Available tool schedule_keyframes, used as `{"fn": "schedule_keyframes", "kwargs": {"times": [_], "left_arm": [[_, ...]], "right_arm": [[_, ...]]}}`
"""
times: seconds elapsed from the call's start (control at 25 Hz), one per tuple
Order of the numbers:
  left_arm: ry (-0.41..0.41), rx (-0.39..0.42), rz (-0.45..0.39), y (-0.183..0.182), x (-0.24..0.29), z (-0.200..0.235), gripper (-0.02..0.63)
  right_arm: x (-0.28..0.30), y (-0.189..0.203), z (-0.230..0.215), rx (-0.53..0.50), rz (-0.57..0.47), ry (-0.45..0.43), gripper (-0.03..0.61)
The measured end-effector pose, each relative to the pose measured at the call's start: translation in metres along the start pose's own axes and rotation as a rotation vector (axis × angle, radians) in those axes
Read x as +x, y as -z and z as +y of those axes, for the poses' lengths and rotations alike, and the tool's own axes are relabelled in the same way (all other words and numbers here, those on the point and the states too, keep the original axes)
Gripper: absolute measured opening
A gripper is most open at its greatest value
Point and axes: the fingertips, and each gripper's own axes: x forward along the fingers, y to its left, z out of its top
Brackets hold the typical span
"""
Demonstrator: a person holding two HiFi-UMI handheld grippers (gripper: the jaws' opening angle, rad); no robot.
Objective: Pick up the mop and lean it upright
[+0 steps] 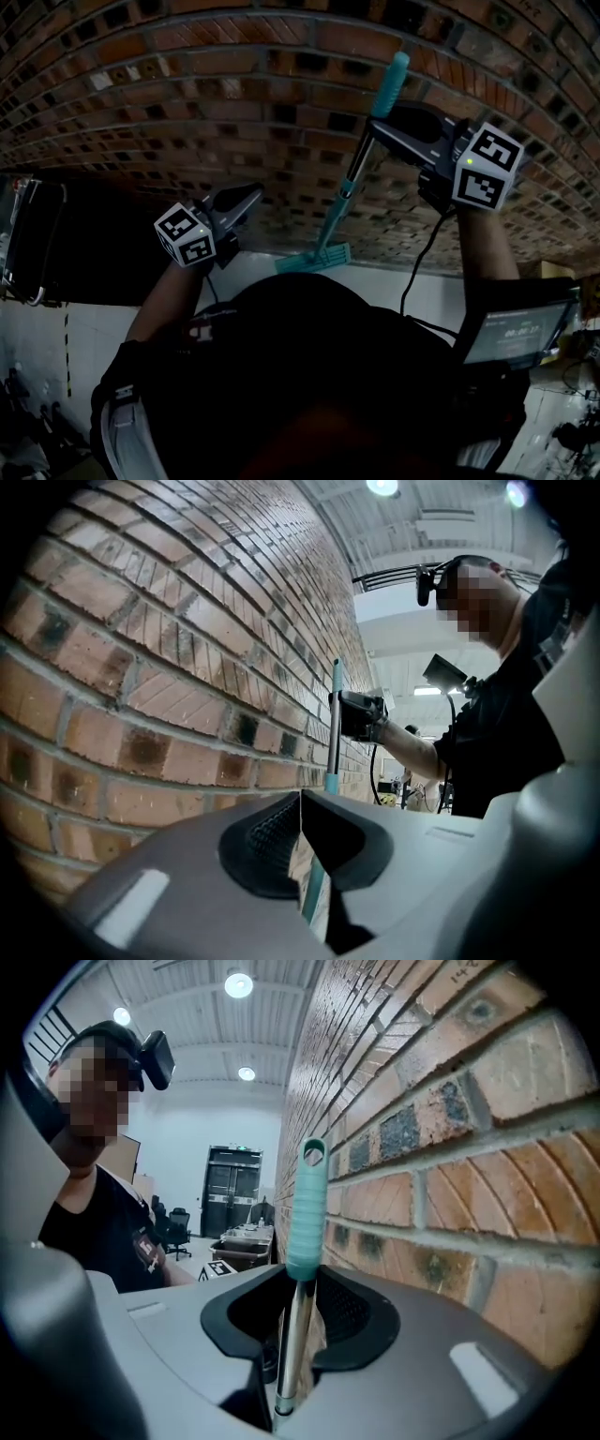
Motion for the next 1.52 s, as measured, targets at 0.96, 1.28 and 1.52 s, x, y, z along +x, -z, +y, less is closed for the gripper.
{"fn": "schedule_keyframes", "kwargs": {"times": [0.96,1.28,1.52], "left_arm": [[0.013,-0.050,0.096,0.043,0.003,-0.007,0.002],[0.020,-0.066,0.116,0.053,0.007,-0.005,0.002],[0.015,-0.083,0.132,0.061,0.007,-0.003,0.002]], "right_arm": [[0.034,0.190,0.004,0.022,0.098,0.040,0.112],[0.050,0.268,-0.009,0.072,0.144,0.149,0.112],[0.063,0.318,-0.006,0.100,0.182,0.168,0.110]]}}
